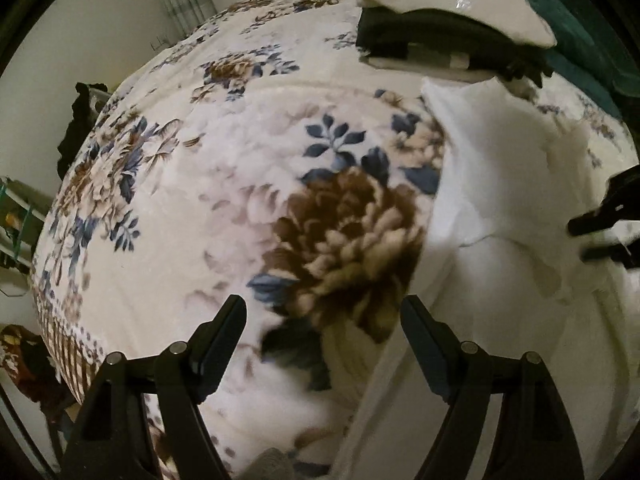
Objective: Fold small clothes
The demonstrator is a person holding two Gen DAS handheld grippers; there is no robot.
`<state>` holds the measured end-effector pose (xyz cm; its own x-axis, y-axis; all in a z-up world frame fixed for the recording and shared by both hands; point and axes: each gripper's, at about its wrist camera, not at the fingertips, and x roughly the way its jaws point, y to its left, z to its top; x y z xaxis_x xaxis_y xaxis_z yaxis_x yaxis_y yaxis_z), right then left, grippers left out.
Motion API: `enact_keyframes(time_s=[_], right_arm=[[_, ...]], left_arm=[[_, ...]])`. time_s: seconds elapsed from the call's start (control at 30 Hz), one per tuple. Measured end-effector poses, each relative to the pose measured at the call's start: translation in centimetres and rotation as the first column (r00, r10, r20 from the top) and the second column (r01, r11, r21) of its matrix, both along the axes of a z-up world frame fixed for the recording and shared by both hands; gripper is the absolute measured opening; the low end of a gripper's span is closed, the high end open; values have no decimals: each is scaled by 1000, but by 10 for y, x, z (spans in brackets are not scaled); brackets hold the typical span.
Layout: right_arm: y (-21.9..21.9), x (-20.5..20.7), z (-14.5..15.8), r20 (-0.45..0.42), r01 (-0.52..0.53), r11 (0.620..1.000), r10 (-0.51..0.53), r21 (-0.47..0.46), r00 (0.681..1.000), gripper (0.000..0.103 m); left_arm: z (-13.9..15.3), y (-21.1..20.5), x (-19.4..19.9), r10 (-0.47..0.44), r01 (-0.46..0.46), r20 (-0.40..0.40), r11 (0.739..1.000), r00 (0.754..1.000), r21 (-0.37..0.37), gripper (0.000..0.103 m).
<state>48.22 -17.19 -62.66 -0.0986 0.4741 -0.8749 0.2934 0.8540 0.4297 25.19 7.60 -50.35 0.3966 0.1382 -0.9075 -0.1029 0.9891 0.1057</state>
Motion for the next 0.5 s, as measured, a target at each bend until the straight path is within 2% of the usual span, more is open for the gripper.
enact_keyframes(time_s=[0.13, 0.23, 0.3, 0.4, 0.5], right_arm=[[-64, -24, 44, 34, 31, 999, -30, -13, 999, 69], [-127, -49, 64, 33, 46, 998, -44, -52, 998, 69], [-170, -71, 70, 24, 40, 996, -38, -75, 999, 69], [-230, -98, 61, -7, 9, 996, -10, -83, 1000, 69], [-296, -126, 49, -49, -21, 993, 15, -115, 999, 69]], left_arm=[[23, -19, -6, -4, 5, 25, 1000, 1000, -9, 78], [30, -50, -24, -16, 16, -1, 1000, 1000, -5, 78], [28, -79, -43, -29, 28, -42, 999, 999, -30, 78], [16, -144, -85, -48, 41, -128, 997, 991, -59, 78], [-3, -219, -128, -73, 35, -249, 988, 966, -153, 78]])
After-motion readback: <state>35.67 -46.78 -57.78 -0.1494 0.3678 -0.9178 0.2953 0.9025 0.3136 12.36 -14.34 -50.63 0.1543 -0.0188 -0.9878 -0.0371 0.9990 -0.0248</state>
